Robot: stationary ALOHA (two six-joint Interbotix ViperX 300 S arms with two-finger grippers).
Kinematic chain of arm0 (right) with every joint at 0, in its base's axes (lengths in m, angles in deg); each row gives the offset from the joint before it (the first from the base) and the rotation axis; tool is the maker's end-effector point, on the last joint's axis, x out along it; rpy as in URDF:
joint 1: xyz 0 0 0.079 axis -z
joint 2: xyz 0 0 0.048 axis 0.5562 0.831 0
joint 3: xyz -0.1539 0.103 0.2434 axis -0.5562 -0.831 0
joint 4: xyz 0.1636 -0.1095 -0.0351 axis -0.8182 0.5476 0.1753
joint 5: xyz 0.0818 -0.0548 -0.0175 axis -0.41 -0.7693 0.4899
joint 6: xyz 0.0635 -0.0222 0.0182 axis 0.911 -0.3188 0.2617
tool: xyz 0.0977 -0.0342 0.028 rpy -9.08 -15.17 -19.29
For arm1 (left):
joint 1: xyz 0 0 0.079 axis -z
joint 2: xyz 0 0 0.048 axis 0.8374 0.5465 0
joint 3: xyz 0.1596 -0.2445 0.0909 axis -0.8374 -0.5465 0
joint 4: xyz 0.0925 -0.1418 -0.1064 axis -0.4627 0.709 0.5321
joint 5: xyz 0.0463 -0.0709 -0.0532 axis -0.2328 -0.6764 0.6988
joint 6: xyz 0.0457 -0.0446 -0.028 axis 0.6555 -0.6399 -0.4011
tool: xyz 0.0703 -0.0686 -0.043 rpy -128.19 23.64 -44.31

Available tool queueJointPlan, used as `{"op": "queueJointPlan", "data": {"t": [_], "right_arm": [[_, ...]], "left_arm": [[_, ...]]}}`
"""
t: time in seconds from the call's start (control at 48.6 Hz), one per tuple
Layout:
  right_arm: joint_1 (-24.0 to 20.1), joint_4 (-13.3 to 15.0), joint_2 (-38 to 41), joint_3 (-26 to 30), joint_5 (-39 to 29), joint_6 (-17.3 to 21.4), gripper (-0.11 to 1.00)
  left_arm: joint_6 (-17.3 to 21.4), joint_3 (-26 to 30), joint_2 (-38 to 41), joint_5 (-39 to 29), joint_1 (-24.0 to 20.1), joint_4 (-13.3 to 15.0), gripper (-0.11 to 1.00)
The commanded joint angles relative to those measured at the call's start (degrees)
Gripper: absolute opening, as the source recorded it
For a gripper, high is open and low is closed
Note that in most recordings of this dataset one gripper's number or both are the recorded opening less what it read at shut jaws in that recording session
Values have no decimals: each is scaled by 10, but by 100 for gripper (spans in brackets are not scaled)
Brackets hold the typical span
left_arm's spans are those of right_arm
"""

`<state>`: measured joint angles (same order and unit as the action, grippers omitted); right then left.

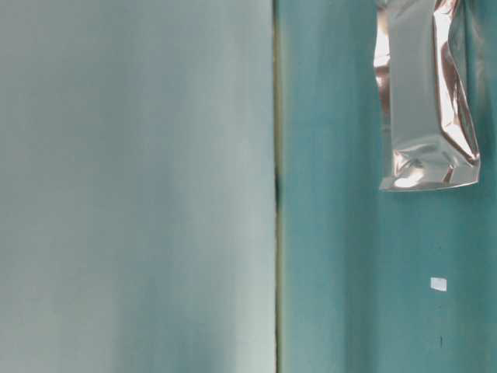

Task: Hand over the silver zip bag and make it stand upright.
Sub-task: 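Move the right gripper toward the right edge of the silver bag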

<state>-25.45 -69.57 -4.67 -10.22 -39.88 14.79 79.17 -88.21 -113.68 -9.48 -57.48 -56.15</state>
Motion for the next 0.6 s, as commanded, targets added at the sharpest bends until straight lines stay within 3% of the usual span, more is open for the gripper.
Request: {"op": "queueJointPlan", "data": {"t": [0.0, 0.226, 0.576], "right_arm": [[2, -1, 9, 3, 0, 9, 1], [25, -3, 39, 1, -46, 16, 18], [53, 0, 127, -24, -60, 54, 82]], "left_arm": [[-3, 16, 3, 2, 0, -1, -1], [-3, 15, 8, -4, 0, -1, -1], [-9, 15, 13, -15, -1, -1, -1]]}}
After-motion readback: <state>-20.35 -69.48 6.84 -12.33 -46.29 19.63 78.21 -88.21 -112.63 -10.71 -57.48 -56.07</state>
